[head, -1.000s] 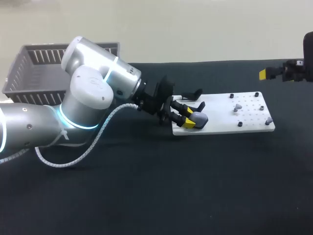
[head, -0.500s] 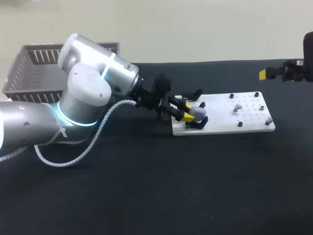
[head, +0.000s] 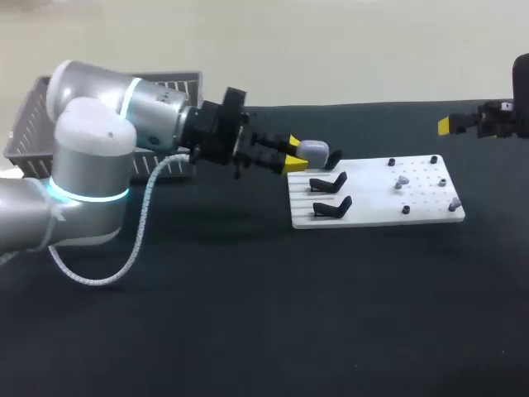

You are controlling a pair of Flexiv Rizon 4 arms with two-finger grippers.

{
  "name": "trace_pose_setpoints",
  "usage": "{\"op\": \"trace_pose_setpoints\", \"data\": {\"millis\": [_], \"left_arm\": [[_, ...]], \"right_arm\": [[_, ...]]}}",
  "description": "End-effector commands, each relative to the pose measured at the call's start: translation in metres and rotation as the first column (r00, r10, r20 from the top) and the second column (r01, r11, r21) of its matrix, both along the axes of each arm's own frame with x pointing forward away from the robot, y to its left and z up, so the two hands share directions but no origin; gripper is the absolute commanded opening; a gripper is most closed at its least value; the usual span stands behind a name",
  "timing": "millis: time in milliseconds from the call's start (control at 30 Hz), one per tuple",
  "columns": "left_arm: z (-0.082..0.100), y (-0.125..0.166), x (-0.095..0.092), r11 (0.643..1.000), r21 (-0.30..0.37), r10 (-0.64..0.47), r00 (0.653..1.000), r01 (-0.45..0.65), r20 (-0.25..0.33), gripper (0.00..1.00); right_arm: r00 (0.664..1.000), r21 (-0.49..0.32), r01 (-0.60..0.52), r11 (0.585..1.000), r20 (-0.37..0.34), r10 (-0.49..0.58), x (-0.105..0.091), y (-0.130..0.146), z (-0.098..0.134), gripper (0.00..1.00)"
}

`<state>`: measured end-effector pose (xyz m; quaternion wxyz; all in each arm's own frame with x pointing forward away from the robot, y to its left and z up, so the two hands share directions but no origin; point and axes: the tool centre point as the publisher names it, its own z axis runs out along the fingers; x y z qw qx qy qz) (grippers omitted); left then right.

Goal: Pick up each earbud case from the left stands, insert the matching earbuds, close the lid, and place the case in the box.

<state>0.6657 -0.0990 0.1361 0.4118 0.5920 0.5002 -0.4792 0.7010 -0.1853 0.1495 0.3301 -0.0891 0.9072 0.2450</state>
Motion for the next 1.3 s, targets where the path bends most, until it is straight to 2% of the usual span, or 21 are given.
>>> {"op": "trace_pose_setpoints", "data": {"millis": [33, 133, 433, 833, 1300], "left_arm": [[0.005, 0.007, -0.008, 0.998, -0.063, 0.021, 1.0, -0.02, 0.004, 0.0], [0.01, 0.004, -0.011, 0.995, -0.095, -0.002, 1.0, 0.002, -0.002, 0.0], [0.009, -0.006, -0.018, 0.998, -0.07, -0.01, 1.0, 0.01, -0.002, 0.0], [0.005, -0.009, -0.02, 0.995, -0.101, -0.013, 1.0, 0.011, -0.015, 0.0], [0.005, -0.009, -0.02, 0.995, -0.101, -0.013, 1.0, 0.011, -0.015, 0.0]], "right_arm": [[1.0, 0.0, 0.0, 1.0, 0.0, 0.0, 0.0, 0.0, 0.0, 1.0], [1.0, 0.0, 0.0, 1.0, 0.0, 0.0, 0.0, 0.0, 0.0, 1.0], [1.0, 0.0, 0.0, 1.0, 0.0, 0.0, 0.0, 0.0, 0.0, 1.0], [1.0, 0.0, 0.0, 1.0, 0.0, 0.0, 0.0, 0.0, 0.0, 1.0], [1.0, 0.0, 0.0, 1.0, 0.0, 0.0, 0.0, 0.0, 0.0, 1.0]]}}
